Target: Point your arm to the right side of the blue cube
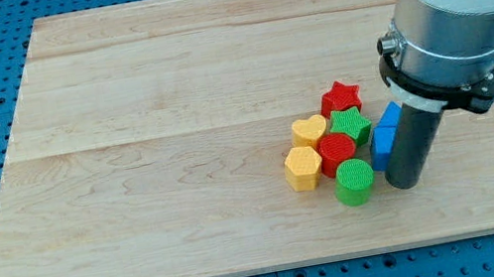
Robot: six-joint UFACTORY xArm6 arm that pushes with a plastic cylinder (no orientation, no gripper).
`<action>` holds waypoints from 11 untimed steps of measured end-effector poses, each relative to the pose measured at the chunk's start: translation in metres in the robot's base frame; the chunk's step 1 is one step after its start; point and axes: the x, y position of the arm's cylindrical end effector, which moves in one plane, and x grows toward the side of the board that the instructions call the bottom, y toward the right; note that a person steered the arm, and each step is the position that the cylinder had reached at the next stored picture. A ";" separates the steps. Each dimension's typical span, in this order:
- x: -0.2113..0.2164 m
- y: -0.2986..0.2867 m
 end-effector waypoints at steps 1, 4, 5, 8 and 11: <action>0.002 0.002; -0.015 0.062; -0.017 0.062; -0.022 0.062; -0.029 0.062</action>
